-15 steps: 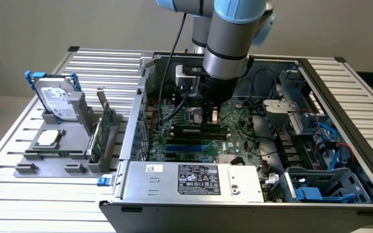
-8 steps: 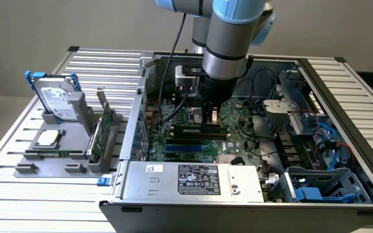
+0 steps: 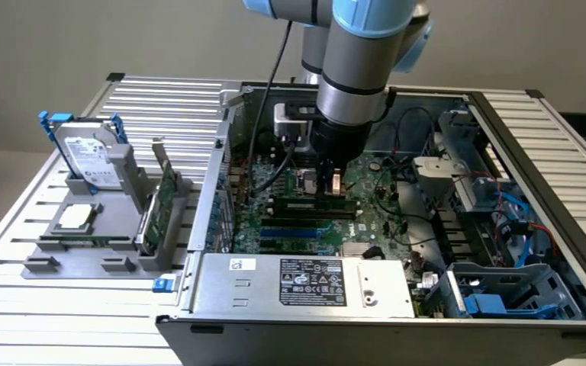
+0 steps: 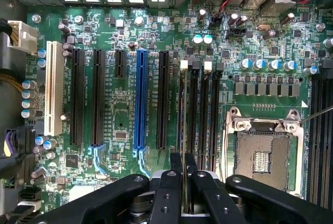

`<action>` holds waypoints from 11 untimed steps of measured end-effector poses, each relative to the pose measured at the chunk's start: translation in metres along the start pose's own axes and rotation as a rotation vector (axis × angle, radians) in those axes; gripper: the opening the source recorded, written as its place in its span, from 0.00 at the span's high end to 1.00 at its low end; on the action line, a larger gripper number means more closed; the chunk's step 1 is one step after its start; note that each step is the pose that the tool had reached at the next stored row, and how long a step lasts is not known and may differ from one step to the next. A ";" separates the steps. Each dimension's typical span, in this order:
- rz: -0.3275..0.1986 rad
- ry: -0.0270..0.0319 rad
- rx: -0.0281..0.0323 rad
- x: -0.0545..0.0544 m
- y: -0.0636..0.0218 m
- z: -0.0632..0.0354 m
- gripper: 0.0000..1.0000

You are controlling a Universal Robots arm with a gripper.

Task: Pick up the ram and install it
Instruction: 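Insert the ram into the slot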

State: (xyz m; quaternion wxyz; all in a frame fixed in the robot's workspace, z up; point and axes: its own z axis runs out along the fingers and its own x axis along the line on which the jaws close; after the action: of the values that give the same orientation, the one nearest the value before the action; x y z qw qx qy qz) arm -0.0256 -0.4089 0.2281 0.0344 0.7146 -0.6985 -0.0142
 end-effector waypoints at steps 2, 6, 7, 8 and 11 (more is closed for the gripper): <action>0.000 -0.0002 0.0011 0.000 0.0000 0.0002 0.86; 0.000 -0.0001 0.0027 0.000 -0.0001 0.0012 0.86; 0.000 0.0000 0.0029 0.000 -0.0001 0.0014 0.86; 0.000 0.0000 0.0031 0.000 -0.0001 0.0017 0.86; 0.000 0.0001 0.0036 0.000 -0.0002 0.0026 0.86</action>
State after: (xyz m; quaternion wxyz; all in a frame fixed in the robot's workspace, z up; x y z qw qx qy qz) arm -0.0256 -0.4089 0.2255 0.0332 0.7147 -0.6986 -0.0129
